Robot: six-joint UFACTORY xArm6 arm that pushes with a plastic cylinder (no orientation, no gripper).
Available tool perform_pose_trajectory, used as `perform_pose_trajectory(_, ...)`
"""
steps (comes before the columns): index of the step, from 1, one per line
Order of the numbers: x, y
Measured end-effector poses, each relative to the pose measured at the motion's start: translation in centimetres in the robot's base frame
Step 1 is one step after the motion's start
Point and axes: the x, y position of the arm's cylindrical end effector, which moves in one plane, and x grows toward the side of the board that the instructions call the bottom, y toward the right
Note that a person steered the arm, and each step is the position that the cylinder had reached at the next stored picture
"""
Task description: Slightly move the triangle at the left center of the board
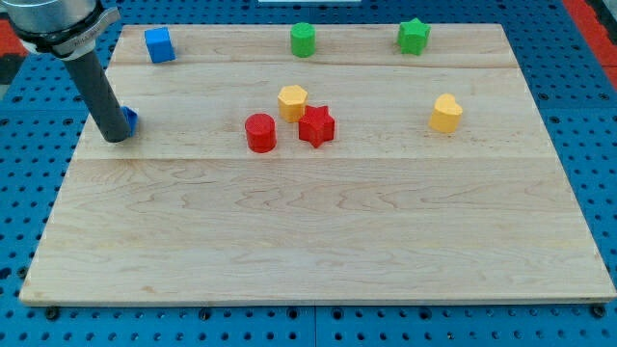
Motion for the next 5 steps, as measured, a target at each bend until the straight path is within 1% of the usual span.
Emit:
perform_pose_trajectory(1,0.0,0.3)
perform_pose_trajectory(2,-0.2,3.9)
perform_pose_trajectory(3,-3.3,6.6)
perform_pose_trajectory(4,-4.9,8.6)
perform_pose_trajectory(5,-5.1,8.8)
